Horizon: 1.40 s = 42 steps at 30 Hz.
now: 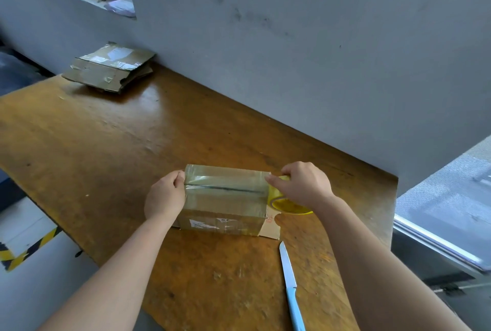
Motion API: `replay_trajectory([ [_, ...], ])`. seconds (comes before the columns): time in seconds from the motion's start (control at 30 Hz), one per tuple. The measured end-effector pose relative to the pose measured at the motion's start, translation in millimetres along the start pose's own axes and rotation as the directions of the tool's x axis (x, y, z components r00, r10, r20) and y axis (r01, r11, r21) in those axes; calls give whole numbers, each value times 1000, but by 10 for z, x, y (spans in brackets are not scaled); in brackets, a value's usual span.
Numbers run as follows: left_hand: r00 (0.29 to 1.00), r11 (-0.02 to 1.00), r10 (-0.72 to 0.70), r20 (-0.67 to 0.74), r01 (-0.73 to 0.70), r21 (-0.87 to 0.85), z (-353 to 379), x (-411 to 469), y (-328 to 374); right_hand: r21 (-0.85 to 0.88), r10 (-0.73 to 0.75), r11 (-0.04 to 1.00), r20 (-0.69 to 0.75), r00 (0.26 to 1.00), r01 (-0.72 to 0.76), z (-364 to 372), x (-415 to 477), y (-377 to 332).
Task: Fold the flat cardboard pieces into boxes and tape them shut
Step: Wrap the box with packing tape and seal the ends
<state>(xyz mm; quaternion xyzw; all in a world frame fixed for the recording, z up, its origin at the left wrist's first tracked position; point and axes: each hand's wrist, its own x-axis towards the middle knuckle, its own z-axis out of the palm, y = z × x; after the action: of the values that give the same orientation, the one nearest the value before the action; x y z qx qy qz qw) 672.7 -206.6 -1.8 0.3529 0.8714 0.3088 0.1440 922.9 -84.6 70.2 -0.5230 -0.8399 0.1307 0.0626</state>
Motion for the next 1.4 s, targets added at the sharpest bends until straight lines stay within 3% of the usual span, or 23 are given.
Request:
replay_trajectory([
  [0.07, 999, 999, 40, -3, -40, 1, -14, -5, 2, -6, 0, 1000, 15, 1000, 0, 8, 35, 17],
  [0.13, 973, 973, 229, -3, -229, -15, -32, 6, 3, -27, -2, 1000, 20, 1000, 3, 14, 53, 34],
  [0.23, 854, 855, 508, 115, -516, 54, -52, 96, 1, -50, -6, 999, 14, 1000, 7, 21, 68, 41],
  [0.37, 882, 891, 446, 153, -454, 15, -50, 100, -10, -58, -1, 998, 37, 999, 3, 66, 65, 71],
  [0.73, 864, 872, 488, 123, -489, -22, -88, 36, 3, -85, 38, 996, 51, 998, -34, 317, 62, 184],
  [0.9, 853, 863, 502, 141, -505, -18, -84, 45, 24, -20, 93, 996, 103, 990, -91, 465, 35, 239],
  [1.0, 856, 862, 483, 185, -502, 73, -105, 74, 69, -5, 95, 995, 109, 989, -95, 467, 36, 224],
  [1.17, 920, 808, 323, 223, -391, 441, 91, -63, 347, -13, 28, 1000, 143, 989, -27, 445, 49, 197],
  [1.4, 917, 774, 240, 320, -380, 507, 379, -271, 537, 48, 54, 997, 133, 990, -61, 441, 39, 103],
])
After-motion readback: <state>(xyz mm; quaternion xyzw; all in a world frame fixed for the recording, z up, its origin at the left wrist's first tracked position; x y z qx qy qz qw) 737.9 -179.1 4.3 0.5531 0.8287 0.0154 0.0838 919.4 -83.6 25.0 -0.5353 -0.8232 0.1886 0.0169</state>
